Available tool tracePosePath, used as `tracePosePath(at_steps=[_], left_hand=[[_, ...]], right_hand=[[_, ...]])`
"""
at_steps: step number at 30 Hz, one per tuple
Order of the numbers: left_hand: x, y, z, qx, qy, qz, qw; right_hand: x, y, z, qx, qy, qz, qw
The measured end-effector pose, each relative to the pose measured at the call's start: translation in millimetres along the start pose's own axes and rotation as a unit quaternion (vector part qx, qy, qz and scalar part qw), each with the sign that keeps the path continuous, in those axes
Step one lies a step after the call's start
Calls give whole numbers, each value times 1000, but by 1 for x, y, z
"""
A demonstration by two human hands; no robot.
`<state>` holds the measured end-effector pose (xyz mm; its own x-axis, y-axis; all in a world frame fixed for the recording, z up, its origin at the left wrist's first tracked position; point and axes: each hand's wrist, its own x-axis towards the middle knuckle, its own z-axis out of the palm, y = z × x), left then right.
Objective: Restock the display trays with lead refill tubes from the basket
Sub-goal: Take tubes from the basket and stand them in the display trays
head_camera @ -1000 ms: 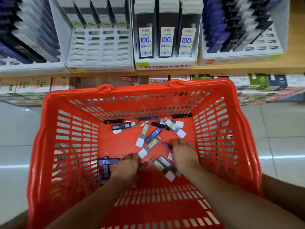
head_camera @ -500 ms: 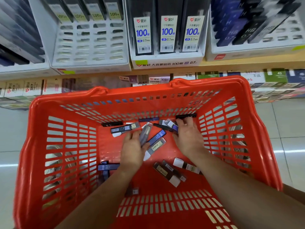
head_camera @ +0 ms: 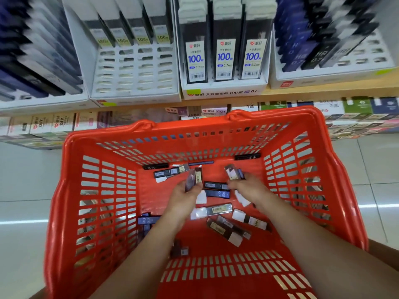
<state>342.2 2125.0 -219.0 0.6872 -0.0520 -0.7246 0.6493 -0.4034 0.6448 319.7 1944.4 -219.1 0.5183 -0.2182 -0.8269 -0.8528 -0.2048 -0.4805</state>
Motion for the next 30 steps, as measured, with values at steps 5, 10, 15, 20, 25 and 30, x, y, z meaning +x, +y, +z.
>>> tracePosePath(at_steps=[5, 10, 15, 20, 25, 30], left_hand=[[-32, 28, 1, -72, -40, 74, 994], [-74, 70, -18, 5, 0, 239, 971], [-125, 102, -30, 117, 3, 326, 938], [-178, 127, -47, 96, -52, 318, 942], [-211, 138, -56, 156, -114, 325, 926], [-236, 143, -64, -14, -57, 301, 952]], right_hand=[[-49, -30, 15, 297, -139, 36, 944], [-99, -56, 8, 385, -135, -28, 913], [-155, -80, -1, 422, -183, -109, 881], [-197, -87, -7, 441, -183, -203, 855], [-221, -94, -3, 428, -65, -229, 872], [-232, -98, -4, 533, -24, -204, 821]])
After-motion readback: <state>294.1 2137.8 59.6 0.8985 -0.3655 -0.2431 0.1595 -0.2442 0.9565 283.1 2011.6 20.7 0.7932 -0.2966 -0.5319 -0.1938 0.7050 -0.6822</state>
